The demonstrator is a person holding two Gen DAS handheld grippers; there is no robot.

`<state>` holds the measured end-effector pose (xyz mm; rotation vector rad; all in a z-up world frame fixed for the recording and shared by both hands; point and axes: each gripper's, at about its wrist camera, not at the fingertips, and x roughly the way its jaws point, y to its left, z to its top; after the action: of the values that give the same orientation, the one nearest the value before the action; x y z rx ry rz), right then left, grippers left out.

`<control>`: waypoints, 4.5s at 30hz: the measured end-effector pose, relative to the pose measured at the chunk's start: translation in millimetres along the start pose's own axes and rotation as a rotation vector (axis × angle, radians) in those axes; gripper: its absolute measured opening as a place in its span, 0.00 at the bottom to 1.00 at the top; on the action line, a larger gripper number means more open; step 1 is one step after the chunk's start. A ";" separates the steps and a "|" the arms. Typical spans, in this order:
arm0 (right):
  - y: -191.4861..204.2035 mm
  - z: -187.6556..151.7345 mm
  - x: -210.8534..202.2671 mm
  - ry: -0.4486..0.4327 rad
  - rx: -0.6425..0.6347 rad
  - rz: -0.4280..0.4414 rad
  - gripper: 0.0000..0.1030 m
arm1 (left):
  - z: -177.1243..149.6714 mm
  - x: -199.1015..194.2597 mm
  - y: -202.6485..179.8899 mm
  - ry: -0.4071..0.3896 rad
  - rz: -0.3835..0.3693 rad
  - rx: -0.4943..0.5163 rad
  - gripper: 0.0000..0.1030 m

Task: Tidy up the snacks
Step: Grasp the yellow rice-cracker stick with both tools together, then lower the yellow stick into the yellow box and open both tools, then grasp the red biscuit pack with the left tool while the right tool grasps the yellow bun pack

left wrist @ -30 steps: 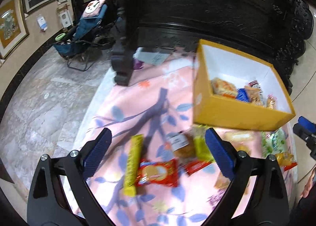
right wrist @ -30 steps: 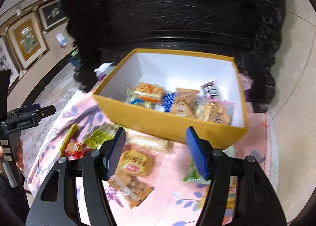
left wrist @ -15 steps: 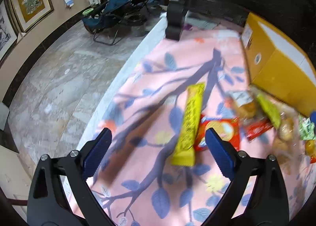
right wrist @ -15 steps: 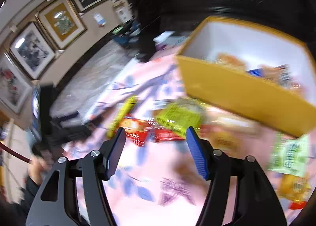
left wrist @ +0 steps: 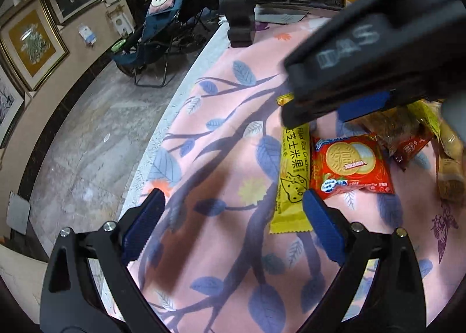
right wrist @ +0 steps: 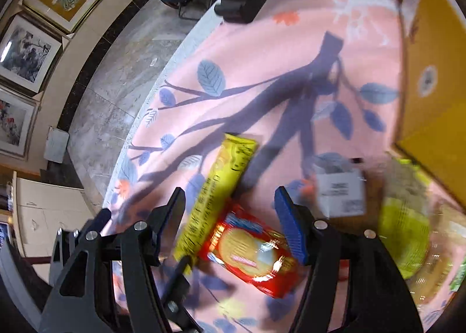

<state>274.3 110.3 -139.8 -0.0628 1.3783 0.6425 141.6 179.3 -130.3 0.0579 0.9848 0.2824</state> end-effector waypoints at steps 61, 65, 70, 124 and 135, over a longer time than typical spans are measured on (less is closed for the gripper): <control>-108.8 -12.8 -215.6 -0.435 0.138 -0.090 0.27 | 79.9 -117.9 -169.7 -0.430 -0.310 0.382 0.22; -162.5 0.7 -250.4 -0.493 0.238 -0.107 0.27 | 123.4 -122.8 -213.7 -0.464 -0.371 0.435 0.22; -221.5 11.7 -268.1 -0.532 0.411 -0.195 0.58 | 161.7 -112.5 -245.5 -0.533 -0.318 0.431 0.94; -167.8 -156.3 -86.4 -0.347 -0.084 -0.223 0.65 | 9.8 -2.3 -60.5 0.003 -0.211 -0.029 0.95; -198.2 -203.8 -107.5 -0.399 0.100 -0.082 0.66 | 11.0 29.2 -80.0 0.010 -0.199 -0.025 0.92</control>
<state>178.5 -178.0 -149.1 0.0851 1.0145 0.4855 182.7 110.8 -162.0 -0.0640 0.9890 0.1124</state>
